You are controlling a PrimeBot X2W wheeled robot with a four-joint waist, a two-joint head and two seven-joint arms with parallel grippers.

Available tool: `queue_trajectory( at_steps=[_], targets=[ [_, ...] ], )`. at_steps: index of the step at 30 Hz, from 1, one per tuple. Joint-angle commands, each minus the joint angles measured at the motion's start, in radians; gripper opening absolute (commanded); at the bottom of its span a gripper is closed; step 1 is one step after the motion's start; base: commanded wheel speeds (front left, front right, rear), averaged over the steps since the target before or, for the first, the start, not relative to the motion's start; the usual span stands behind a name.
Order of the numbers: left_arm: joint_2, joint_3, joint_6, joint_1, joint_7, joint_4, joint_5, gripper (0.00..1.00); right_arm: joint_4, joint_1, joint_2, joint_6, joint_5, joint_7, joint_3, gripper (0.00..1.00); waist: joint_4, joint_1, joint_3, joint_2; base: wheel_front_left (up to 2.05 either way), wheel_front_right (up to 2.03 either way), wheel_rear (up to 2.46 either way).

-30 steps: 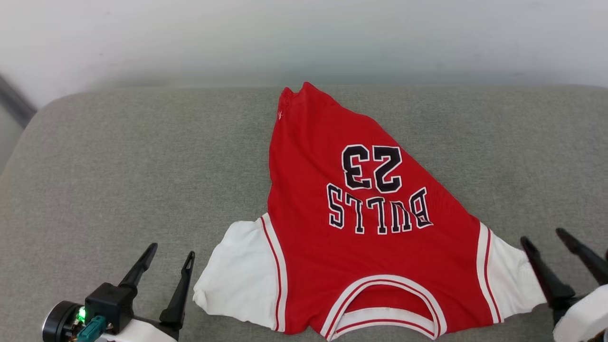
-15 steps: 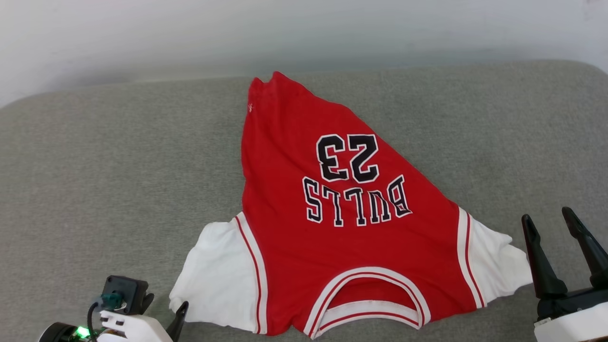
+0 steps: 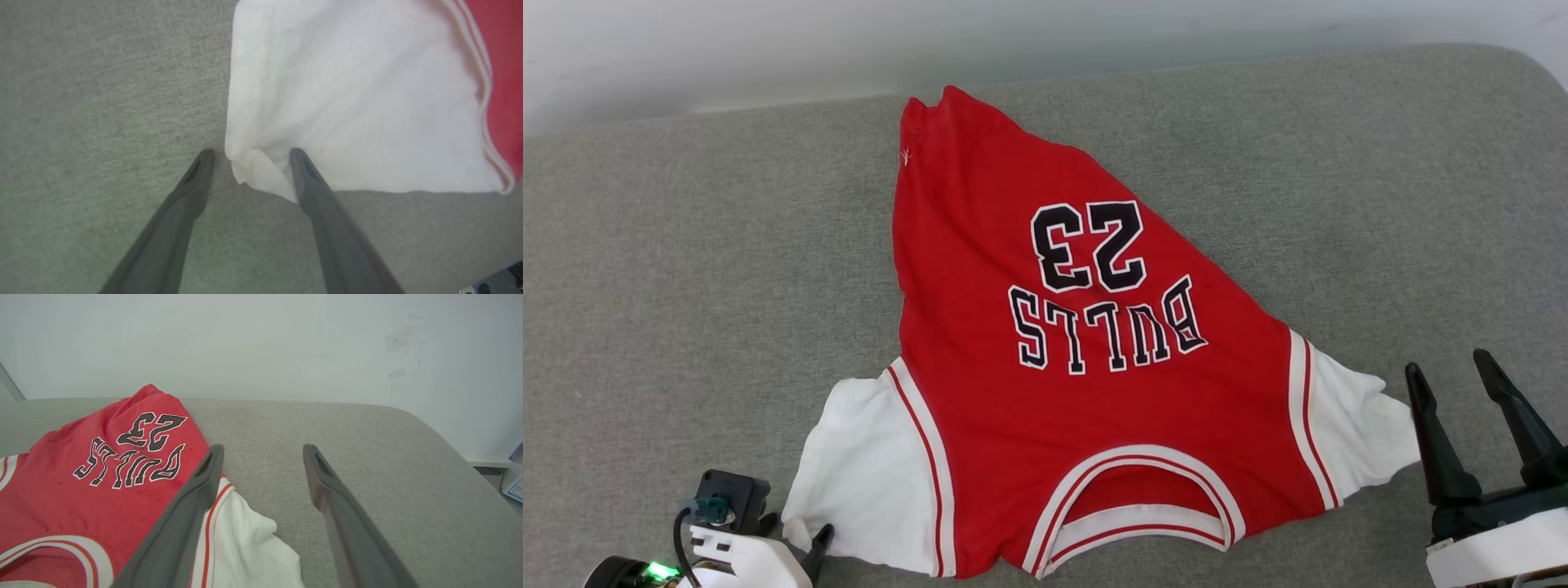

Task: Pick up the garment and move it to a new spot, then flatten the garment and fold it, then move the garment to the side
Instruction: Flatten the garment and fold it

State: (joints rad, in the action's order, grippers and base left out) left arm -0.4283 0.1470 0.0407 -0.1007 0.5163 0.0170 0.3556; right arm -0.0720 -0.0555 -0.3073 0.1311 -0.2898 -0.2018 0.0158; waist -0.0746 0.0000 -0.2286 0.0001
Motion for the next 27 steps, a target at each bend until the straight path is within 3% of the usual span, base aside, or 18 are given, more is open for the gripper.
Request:
queue_trajectory(
  at_steps=[1, 2, 7, 13, 27],
  targets=[
    [0.003, 0.017, 0.005, -0.006, 0.023, -0.057, 0.004, 0.35, 0.005, 0.013, -0.003, -0.001, 0.006, -0.002, 0.002, 1.00, -0.002, 0.0000, -0.002, -0.0001, 0.00, 0.00, 0.00],
    [0.005, 0.028, 0.014, -0.010, 0.031, -0.072, 0.011, 0.00, 0.006, 0.015, -0.004, -0.001, 0.009, -0.001, 0.003, 1.00, -0.002, 0.0000, -0.001, -0.0001, 0.00, 0.00, 0.00],
    [0.013, 0.004, 0.005, 0.011, -0.061, -0.064, 0.008, 0.00, 0.021, -0.003, -0.024, -0.001, 0.019, 0.043, 0.018, 1.00, 0.007, 0.0000, 0.024, -0.0001, 0.00, 0.00, 0.00],
    [0.004, -0.061, -0.015, 0.020, -0.179, 0.022, 0.020, 0.00, 0.038, -0.066, -0.078, -0.001, -0.017, 0.254, 0.039, 1.00, 0.033, 0.0000, 0.068, -0.0001, 0.00, 0.00, 0.00],
    [-0.027, -0.124, -0.049, -0.061, -0.165, 0.344, 0.053, 0.00, -0.078, -0.083, -0.098, -0.001, -0.013, 0.746, -0.074, 1.00, 0.108, 0.0000, 0.074, -0.0001, 0.00, 0.00, 0.00]
  ],
)
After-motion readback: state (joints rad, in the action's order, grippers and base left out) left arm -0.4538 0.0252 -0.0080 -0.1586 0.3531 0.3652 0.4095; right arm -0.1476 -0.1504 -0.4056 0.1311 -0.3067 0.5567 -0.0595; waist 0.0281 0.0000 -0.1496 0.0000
